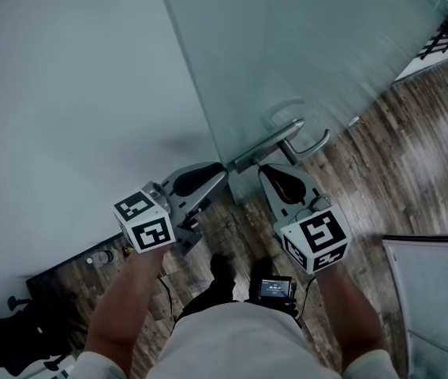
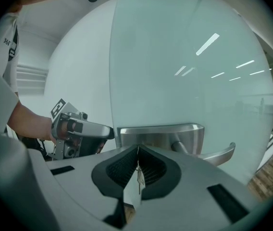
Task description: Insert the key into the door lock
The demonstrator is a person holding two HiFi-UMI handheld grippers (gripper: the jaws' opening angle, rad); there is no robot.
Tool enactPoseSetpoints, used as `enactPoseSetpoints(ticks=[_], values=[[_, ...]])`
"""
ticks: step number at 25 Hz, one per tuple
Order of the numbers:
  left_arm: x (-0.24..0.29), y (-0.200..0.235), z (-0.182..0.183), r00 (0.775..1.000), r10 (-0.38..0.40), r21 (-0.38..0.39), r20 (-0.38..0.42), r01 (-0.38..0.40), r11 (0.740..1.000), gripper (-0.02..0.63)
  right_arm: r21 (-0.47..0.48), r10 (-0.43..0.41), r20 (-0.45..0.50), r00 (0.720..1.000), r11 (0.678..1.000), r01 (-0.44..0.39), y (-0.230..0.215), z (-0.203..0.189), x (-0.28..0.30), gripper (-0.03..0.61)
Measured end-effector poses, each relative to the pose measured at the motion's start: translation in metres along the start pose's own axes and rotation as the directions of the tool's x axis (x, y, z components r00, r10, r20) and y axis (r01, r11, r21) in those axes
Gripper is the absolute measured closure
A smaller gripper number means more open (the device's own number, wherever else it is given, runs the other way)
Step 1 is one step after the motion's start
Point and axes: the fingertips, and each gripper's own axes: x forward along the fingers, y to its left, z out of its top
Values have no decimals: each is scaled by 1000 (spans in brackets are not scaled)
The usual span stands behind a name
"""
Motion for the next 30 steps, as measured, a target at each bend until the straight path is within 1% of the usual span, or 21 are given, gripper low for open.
enactPoseSetpoints(ticks=[9, 16, 22, 30], values=[[0, 0, 1, 1000, -6, -4, -1, 6, 1000, 547, 21, 6, 7, 1000, 1000, -6, 0, 0, 0, 563], [-1, 0, 2, 1000, -1, 3, 12, 1, 1000, 546, 68, 21, 8, 1000, 997, -21, 0, -3, -1, 561], [0, -1, 0, 1000, 0, 13, 10, 0, 1000, 546, 90, 11, 38, 999, 996, -14, -2, -1, -6, 560], [-4, -2, 9, 998, 15, 16, 55, -15, 1000, 545, 98, -1, 70, 998, 995, -6, -2, 9, -16, 560]])
